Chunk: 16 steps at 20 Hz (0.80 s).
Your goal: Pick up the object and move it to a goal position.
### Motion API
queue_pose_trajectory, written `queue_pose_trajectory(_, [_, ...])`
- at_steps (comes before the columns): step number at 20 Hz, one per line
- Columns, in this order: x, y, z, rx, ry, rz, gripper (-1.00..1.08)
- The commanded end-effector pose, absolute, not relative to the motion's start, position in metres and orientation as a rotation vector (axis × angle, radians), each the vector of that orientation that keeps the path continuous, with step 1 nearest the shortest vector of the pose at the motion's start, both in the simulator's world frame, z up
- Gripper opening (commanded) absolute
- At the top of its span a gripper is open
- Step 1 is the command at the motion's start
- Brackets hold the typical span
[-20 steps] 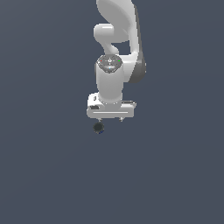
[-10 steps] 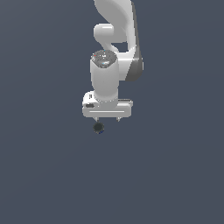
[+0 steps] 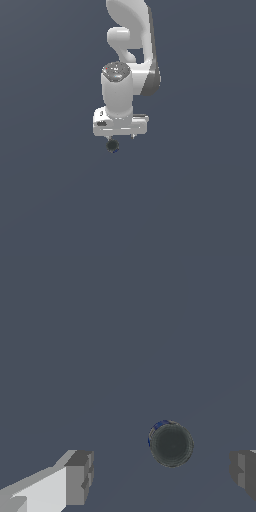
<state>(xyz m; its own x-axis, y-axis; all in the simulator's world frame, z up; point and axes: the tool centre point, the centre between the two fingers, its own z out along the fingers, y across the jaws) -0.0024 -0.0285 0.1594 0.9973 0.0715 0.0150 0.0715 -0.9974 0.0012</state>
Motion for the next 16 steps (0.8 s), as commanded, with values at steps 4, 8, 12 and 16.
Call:
queue_pose_trajectory(4, [-0.008,-0.038,0.144,3.127,0.251,0.018,1.0])
queue_pose_trajectory(8, [-0.013,-0.047,0.129,3.111,0.388,0.013,1.0])
queue_pose_trajectory(12, [-0.02,-0.056,0.113,3.088,0.536,0.008,1.0])
queue_pose_trajectory(16, [-0.027,-0.064,0.098,3.059,0.684,0.004,1.0])
